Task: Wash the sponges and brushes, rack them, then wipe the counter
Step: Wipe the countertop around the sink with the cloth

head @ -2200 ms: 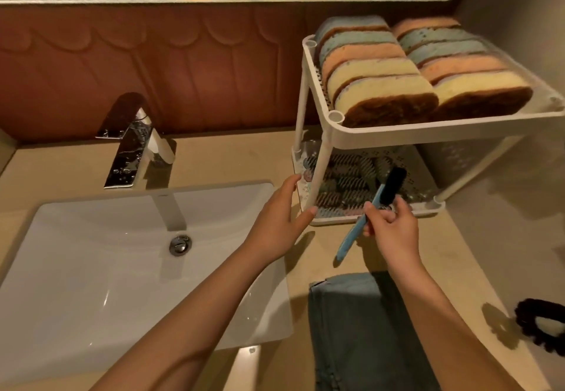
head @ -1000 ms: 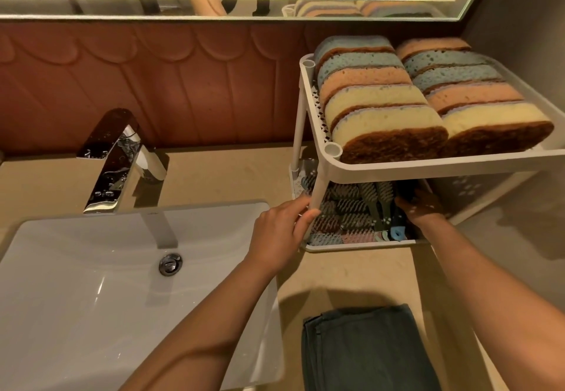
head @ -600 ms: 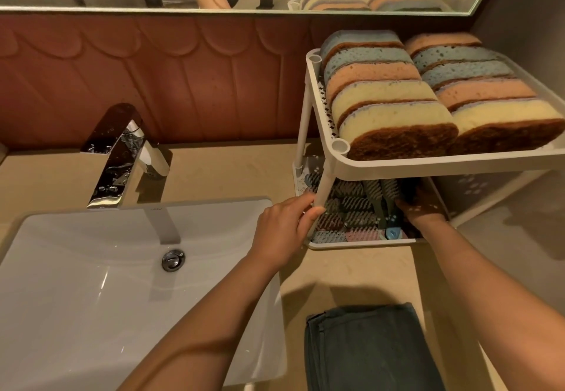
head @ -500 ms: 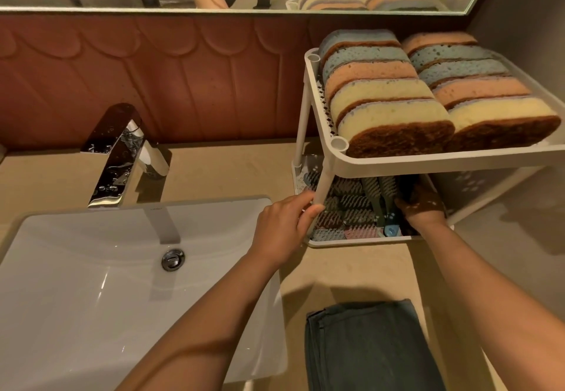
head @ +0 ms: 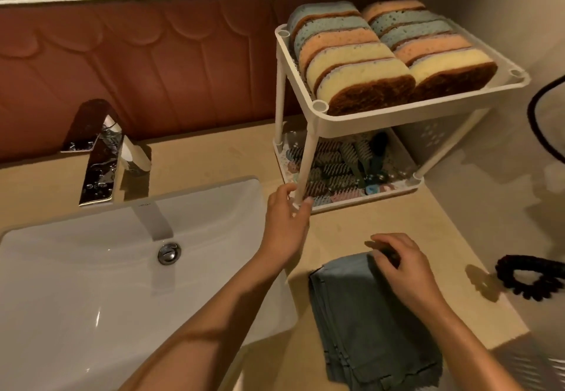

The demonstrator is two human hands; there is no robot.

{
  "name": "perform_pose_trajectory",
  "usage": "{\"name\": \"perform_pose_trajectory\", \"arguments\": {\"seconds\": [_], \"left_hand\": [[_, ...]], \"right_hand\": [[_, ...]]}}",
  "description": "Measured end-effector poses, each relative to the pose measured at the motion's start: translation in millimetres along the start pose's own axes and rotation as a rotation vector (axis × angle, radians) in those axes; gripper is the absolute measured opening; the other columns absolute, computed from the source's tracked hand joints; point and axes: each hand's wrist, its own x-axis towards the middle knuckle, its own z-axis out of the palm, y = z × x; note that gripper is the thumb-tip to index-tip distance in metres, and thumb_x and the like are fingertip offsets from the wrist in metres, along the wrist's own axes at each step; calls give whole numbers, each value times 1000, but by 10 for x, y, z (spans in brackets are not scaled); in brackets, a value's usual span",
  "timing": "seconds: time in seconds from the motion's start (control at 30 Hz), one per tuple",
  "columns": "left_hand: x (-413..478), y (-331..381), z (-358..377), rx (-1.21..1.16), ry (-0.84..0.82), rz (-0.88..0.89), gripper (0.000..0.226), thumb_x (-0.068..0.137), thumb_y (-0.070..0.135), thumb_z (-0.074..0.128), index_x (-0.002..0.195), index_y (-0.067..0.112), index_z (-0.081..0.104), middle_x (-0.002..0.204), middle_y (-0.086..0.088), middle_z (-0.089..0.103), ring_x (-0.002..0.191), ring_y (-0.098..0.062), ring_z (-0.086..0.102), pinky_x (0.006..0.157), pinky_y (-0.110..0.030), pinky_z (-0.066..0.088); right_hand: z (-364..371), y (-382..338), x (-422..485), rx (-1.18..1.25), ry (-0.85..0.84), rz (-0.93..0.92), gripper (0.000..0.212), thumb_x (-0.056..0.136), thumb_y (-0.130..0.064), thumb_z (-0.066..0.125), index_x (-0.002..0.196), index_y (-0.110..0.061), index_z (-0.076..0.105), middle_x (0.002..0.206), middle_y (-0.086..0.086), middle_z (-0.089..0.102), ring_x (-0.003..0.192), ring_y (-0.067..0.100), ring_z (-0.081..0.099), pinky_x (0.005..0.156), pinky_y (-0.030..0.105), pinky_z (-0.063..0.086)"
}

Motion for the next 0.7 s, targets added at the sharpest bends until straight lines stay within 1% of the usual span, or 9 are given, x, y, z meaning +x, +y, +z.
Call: {"name": "perform_pose_trajectory", "arguments": {"seconds": [0.07,0.2,0.27,0.33,0.4,0.43,0.57,0.63,0.7], "left_hand": [[-211,-106,64,-13,-1,-42,35,96,22,48,130,19,41,123,4,38,103,-5,43,88,-14,36],[-551,-343,299,88,-118,25,35,93,16,48,128,17,43,125,2,43,114,-12,44,98,-25,38],[-707,-495,469,280,-244,156,34,90,19,48,125,17,46,126,-2,49,116,-19,48,100,-32,41],[-853,-653,624,595,-306,323,39,87,27,45,125,16,47,131,-5,52,121,-25,51,101,-37,45],[-971,-751,742,811,-359,392,53,80,37,38,127,14,49,134,-9,54,125,-27,52,99,-41,46],[-1013,-782,789,877,-370,394,58,79,40,36,128,13,51,135,-10,54,126,-27,51,98,-42,46],[-1056,-878,873,952,-405,369,62,85,43,35,134,8,48,141,-12,48,131,-26,45,101,-43,44],[-1039,-915,879,969,-395,388,63,88,45,33,137,8,43,143,-12,45,135,-26,40,107,-41,38],[-1016,-949,867,961,-370,403,63,90,45,32,140,7,34,146,-12,41,139,-24,29,112,-39,26]], "right_hand": [[81,96,-278,-74,-46,41,30,91,-18,56,120,-19,59,124,-3,53,119,14,40,98,20,27],[237,261,-749,-298,-71,83,50,94,-39,47,141,-25,38,153,-1,25,143,20,18,114,33,16],[298,332,-886,-375,-89,112,60,92,-59,24,144,-29,30,155,-2,15,145,20,10,116,36,11],[347,398,-956,-435,-85,104,74,89,-65,6,142,-24,36,153,3,23,143,26,18,113,41,15],[369,415,-973,-478,-54,78,76,91,-63,5,139,-18,42,150,10,32,140,29,25,111,44,17],[372,410,-969,-486,-36,77,77,90,-63,4,140,-18,42,151,9,31,142,24,20,113,41,12],[397,439,-881,-437,-28,88,88,80,-71,-12,146,-26,25,157,-3,3,143,11,-11,114,32,-9],[452,445,-809,-487,-69,103,87,78,-72,-16,148,-28,10,156,-3,-10,143,15,-17,115,35,-8],[526,456,-758,-577,-62,114,76,86,-66,-8,149,-26,6,156,3,-7,144,23,-10,114,41,-1]]}}
